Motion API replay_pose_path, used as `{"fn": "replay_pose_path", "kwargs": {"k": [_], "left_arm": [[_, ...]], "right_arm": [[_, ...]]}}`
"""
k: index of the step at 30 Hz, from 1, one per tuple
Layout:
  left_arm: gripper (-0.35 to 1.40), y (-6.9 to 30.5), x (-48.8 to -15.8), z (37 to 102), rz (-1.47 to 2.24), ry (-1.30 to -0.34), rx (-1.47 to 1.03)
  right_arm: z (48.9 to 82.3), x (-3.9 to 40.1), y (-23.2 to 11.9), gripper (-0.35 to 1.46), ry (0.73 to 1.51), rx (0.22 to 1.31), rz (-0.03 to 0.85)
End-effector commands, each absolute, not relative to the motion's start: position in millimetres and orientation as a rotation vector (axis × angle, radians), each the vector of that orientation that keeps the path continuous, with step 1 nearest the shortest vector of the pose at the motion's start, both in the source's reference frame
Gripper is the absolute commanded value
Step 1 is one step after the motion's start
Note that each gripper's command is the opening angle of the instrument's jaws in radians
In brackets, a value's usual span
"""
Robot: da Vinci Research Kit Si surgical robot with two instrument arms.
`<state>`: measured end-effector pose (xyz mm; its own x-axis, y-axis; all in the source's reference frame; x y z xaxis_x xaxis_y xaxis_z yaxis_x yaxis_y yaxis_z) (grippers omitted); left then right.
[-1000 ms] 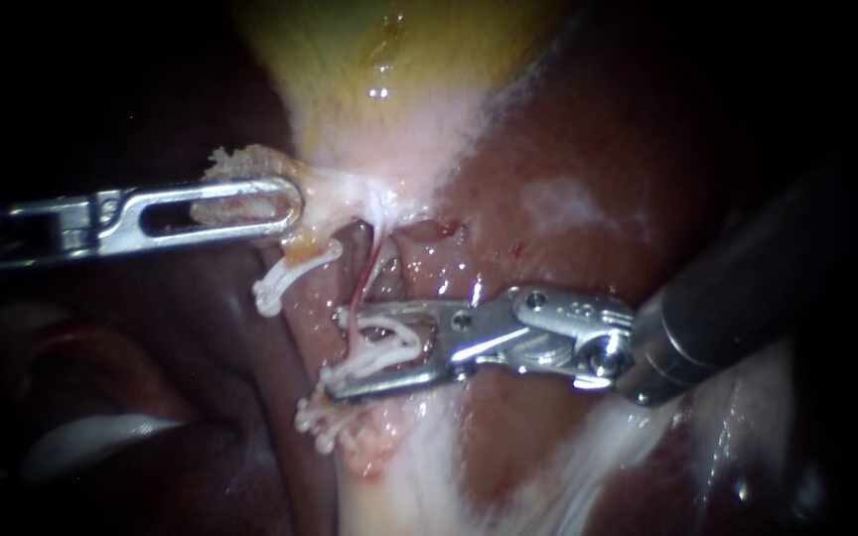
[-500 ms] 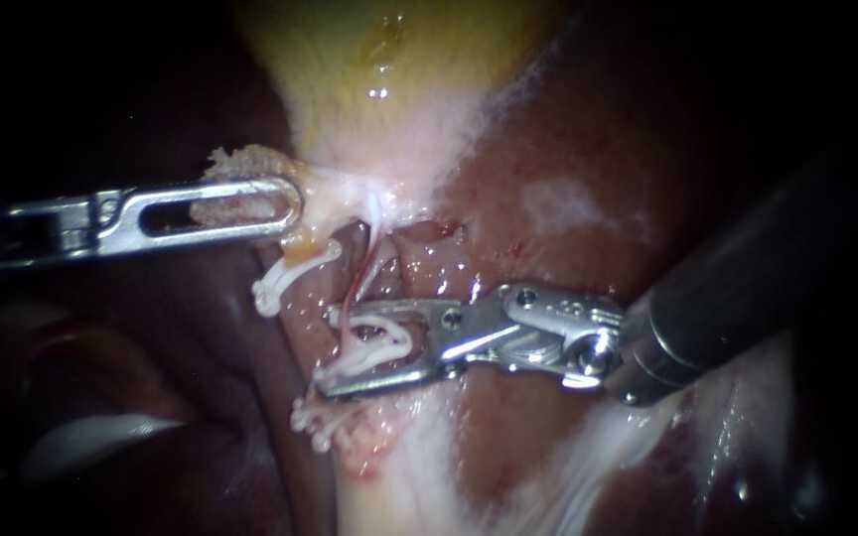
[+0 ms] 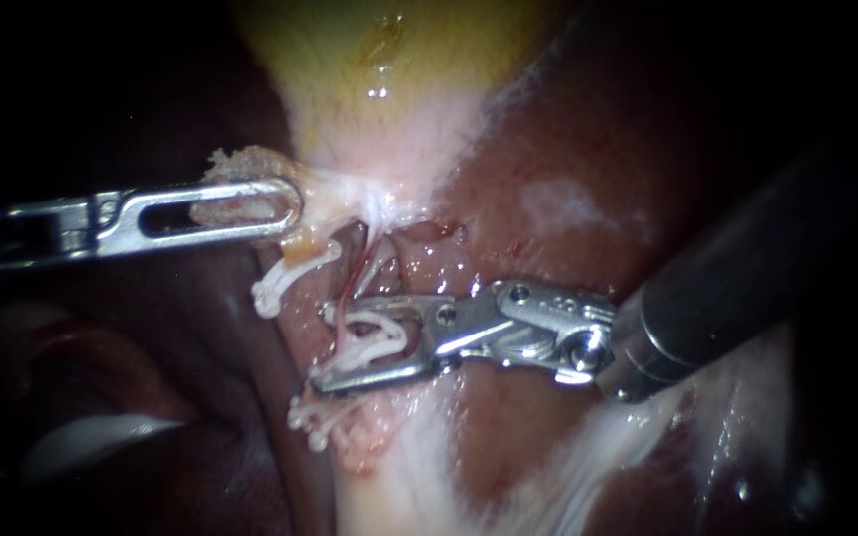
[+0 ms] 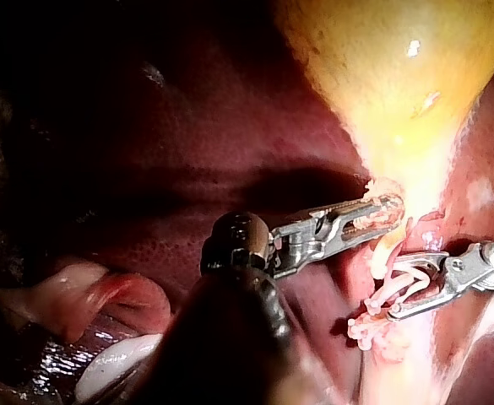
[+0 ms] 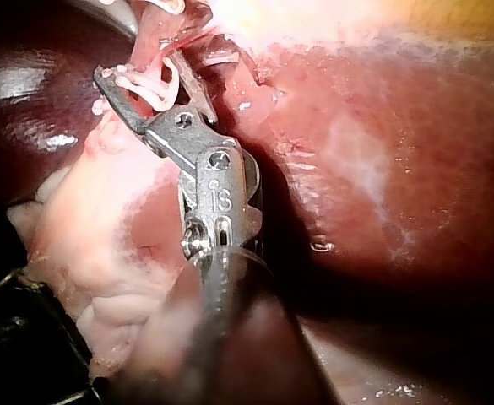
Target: Clipping second clip right tube
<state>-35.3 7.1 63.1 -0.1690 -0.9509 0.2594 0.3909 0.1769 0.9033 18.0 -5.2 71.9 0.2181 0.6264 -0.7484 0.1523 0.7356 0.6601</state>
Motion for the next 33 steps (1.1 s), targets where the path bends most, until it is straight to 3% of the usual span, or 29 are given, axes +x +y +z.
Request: {"fn": "replay_pose_path", "kwargs": {"k": [1, 33], "left_arm": [[-0.35, 7.1, -35.3, 63.1, -1.350, -1.170, 0.652], [-0.35, 7.1, -35.4, 63.0, -1.350, -1.170, 0.652]], "right_arm": [[72.0, 18.0, -5.1, 0.50, 1.338, 0.719, 0.368], [72.4, 18.7, -4.7, 0.50, 1.353, 0.724, 0.374]]}}
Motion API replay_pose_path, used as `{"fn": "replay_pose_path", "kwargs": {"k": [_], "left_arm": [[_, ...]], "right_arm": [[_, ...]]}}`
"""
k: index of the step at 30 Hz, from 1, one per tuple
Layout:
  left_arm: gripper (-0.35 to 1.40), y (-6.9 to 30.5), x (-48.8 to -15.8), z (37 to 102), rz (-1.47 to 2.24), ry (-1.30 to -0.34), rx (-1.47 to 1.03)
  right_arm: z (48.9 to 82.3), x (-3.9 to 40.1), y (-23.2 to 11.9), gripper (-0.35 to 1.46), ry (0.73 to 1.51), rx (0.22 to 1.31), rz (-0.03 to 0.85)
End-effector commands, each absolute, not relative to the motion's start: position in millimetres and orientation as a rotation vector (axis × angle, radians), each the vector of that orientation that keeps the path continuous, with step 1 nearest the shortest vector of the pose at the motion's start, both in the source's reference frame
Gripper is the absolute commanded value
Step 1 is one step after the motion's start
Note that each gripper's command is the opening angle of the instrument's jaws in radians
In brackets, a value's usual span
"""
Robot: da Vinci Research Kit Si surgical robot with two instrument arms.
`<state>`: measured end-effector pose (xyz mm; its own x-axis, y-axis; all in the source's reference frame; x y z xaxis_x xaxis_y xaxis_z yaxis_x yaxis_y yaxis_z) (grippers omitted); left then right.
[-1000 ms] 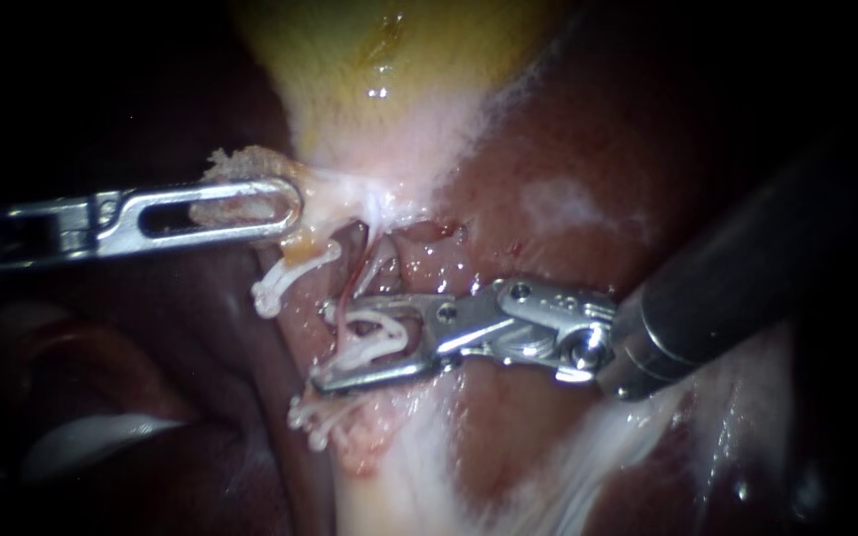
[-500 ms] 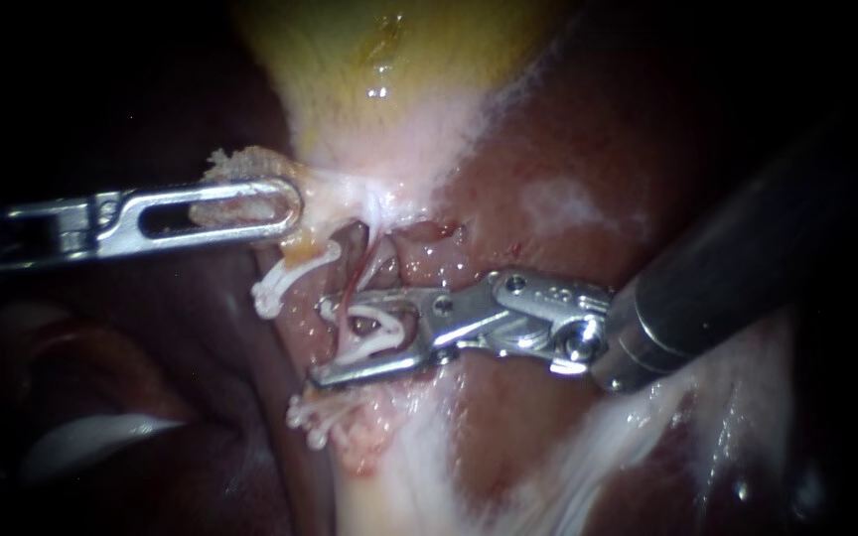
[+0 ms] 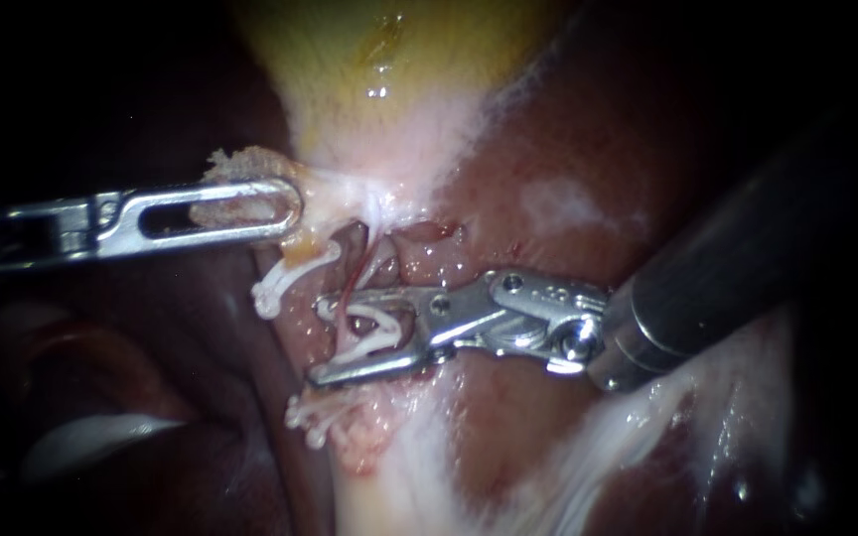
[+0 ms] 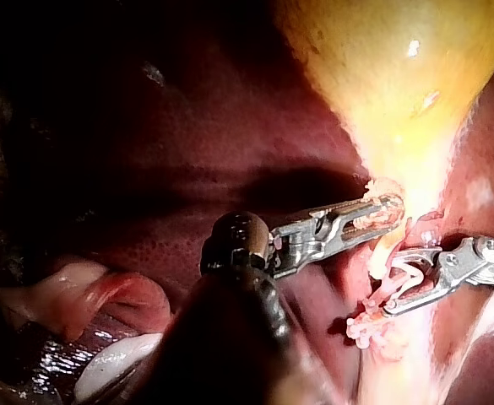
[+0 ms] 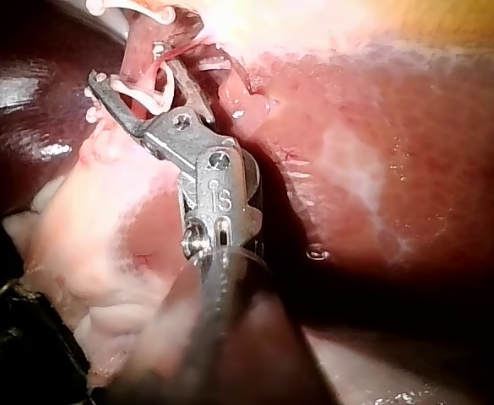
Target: Clipping second clip right tube
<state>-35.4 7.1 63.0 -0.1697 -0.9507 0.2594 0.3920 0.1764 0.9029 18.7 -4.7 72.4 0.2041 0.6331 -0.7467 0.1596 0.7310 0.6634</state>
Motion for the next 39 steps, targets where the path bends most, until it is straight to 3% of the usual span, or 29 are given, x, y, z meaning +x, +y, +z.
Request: {"fn": "replay_pose_path", "kwargs": {"k": [1, 39], "left_arm": [[-0.35, 7.1, -35.4, 63.0, -1.350, -1.170, 0.652], [-0.35, 7.1, -35.3, 63.0, -1.350, -1.170, 0.652]], "right_arm": [[72.4, 18.7, -4.7, 0.50, 1.356, 0.725, 0.373], [70.5, 19.7, -6.5, 0.50, 1.420, 0.788, 0.304]]}}
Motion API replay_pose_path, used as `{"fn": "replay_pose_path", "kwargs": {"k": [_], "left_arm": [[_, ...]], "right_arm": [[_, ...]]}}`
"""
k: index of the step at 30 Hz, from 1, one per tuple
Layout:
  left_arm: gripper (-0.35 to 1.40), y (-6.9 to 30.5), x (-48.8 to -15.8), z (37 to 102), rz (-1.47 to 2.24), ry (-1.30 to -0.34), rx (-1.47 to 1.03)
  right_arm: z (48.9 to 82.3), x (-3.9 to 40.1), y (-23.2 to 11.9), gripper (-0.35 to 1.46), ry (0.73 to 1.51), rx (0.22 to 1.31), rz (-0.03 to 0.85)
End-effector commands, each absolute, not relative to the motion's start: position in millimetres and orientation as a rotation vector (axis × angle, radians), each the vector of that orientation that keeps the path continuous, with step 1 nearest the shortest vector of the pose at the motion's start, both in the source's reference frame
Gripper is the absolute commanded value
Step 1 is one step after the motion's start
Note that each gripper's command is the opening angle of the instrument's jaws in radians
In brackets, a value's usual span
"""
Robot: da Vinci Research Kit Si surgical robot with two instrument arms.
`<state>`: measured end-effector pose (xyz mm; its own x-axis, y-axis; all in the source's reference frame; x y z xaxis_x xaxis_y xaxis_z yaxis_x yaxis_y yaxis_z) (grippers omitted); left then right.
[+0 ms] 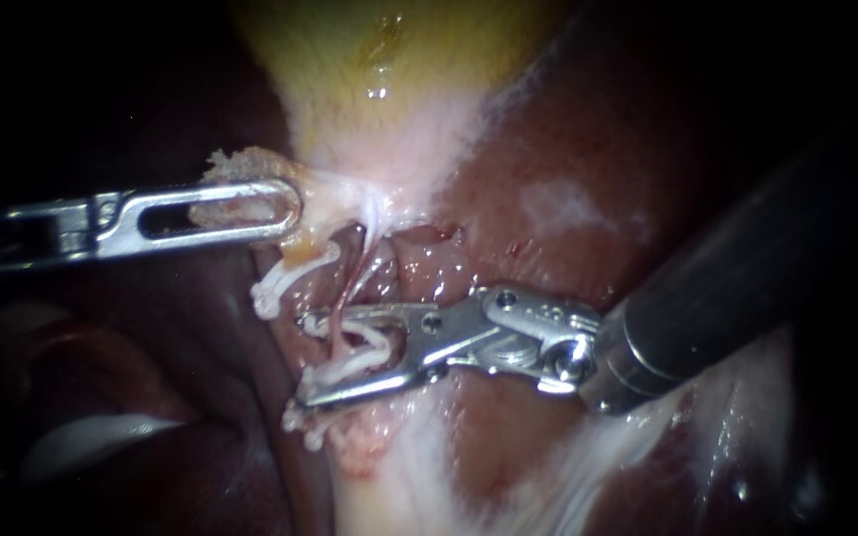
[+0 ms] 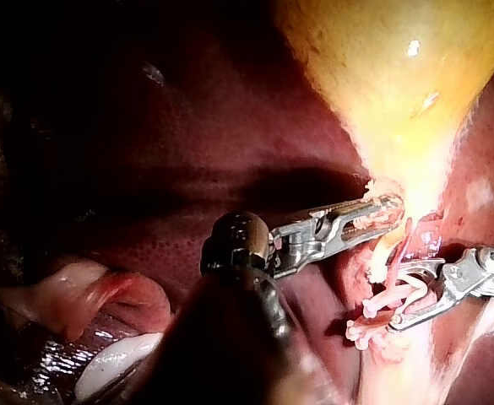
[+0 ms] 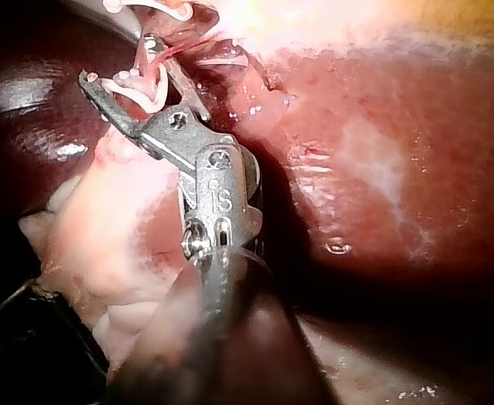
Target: Clipping second clip right tube
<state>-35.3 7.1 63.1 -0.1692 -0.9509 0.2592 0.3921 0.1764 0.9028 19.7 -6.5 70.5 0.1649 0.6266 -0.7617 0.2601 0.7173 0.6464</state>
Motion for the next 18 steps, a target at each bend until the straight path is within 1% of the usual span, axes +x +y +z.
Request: {"fn": "replay_pose_path", "kwargs": {"k": [1, 6, 12, 18], "left_arm": [[-0.35, 7.1, -35.3, 63.0, -1.350, -1.170, 0.652], [-0.35, 7.1, -35.3, 63.0, -1.350, -1.170, 0.652], [-0.35, 7.1, -35.3, 63.1, -1.350, -1.170, 0.653], [-0.35, 7.1, -35.3, 63.1, -1.350, -1.170, 0.653]], "right_arm": [[70.4, 19.7, -6.6, 0.50, 1.423, 0.791, 0.302], [69.9, 19.7, -7.1, 0.49, 1.433, 0.810, 0.278], [69.4, 19.6, -7.5, 0.49, 1.443, 0.835, 0.279], [69.3, 19.6, -7.6, 0.49, 1.444, 0.837, 0.277]]}}
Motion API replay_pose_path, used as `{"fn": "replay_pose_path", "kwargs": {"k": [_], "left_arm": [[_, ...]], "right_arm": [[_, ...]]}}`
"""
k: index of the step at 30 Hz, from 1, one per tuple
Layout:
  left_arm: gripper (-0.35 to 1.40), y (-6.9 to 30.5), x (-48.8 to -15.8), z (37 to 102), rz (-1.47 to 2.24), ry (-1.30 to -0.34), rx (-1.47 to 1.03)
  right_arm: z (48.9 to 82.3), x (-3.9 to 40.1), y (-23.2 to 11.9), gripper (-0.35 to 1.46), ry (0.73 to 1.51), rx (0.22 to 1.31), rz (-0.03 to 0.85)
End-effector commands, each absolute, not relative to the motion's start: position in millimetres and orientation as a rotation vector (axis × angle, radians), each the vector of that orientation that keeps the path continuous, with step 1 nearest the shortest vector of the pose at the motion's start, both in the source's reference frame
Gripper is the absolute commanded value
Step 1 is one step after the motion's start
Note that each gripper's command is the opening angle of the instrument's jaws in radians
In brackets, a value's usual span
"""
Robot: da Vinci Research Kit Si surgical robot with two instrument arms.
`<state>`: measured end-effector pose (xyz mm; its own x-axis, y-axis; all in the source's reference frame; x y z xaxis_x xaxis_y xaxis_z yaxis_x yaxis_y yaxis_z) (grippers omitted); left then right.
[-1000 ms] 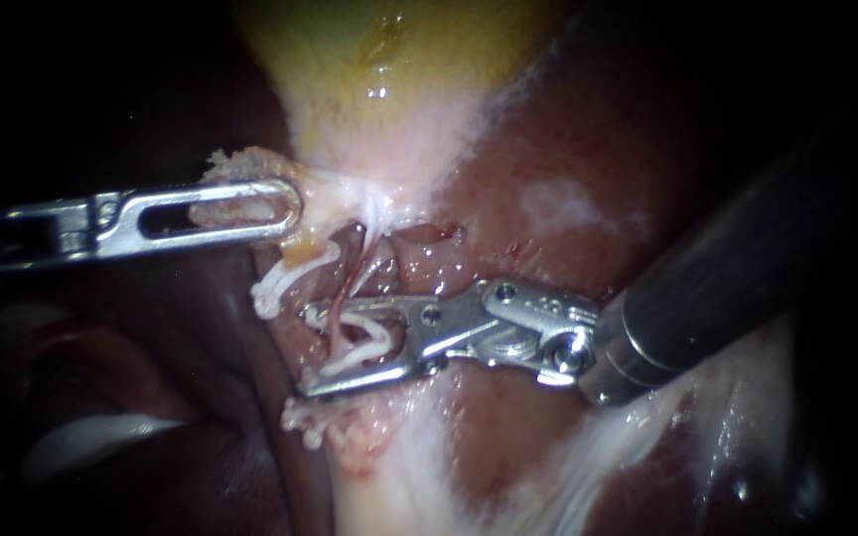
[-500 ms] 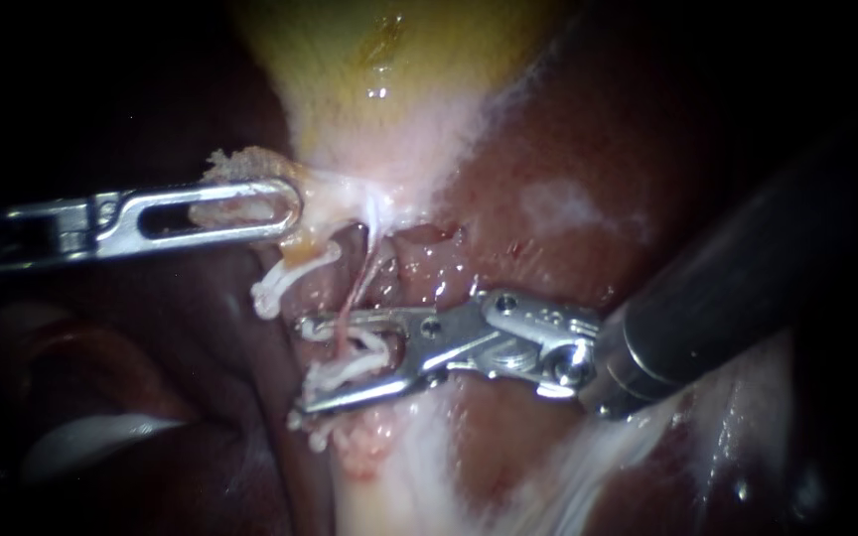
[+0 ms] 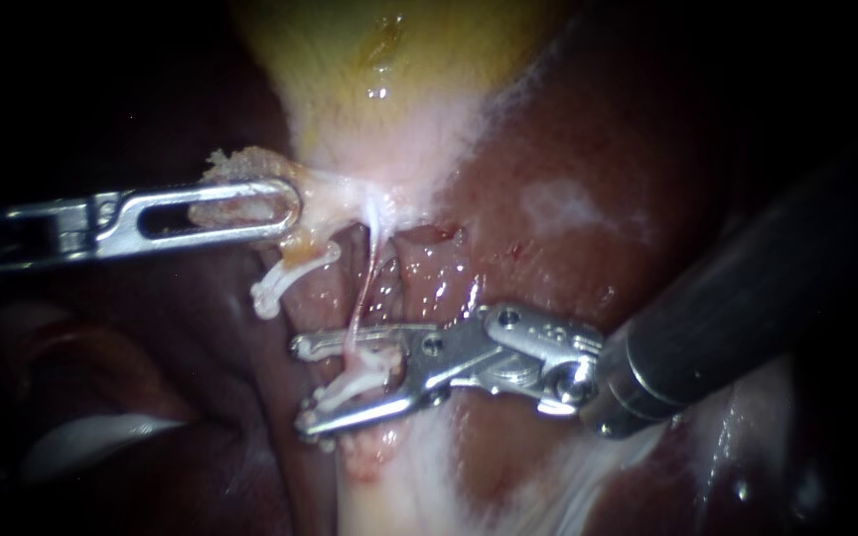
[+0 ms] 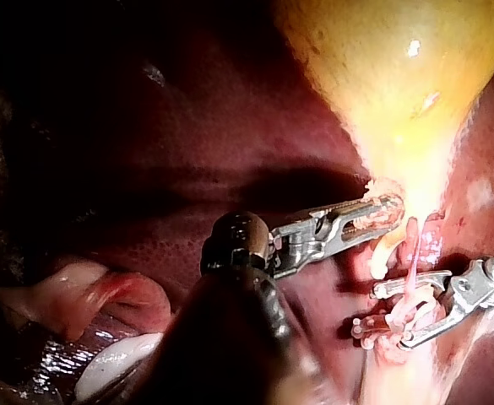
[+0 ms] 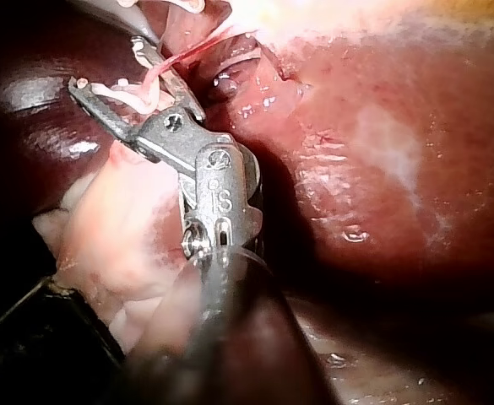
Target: Clipping second clip right tube
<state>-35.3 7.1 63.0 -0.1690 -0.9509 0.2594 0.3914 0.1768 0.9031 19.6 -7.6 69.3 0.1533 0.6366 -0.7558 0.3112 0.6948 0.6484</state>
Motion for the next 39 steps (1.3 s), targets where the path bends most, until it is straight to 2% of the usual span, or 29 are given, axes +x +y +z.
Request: {"fn": "replay_pose_path", "kwargs": {"k": [1, 26, 31, 38, 39], "left_arm": [[-0.35, 7.1, -35.3, 63.1, -1.350, -1.170, 0.653], [-0.35, 7.1, -35.3, 63.1, -1.350, -1.170, 0.653], [-0.35, 7.1, -35.3, 63.1, -1.350, -1.170, 0.653], [-0.35, 7.1, -35.3, 63.1, -1.350, -1.170, 0.653], [-0.35, 7.1, -35.3, 63.1, -1.350, -1.170, 0.653]], "right_arm": [[69.3, 19.5, -7.6, 0.49, 1.444, 0.837, 0.277], [68.9, 19.1, -7.4, 0.45, 1.439, 0.857, 0.288], [68.9, 18.1, -6.7, 0.27, 1.429, 0.885, 0.309], [69.0, 16.7, -5.9, -0.35, 1.409, 0.932, 0.347], [69.0, 16.5, -5.8, -0.35, 1.407, 0.937, 0.351]]}}
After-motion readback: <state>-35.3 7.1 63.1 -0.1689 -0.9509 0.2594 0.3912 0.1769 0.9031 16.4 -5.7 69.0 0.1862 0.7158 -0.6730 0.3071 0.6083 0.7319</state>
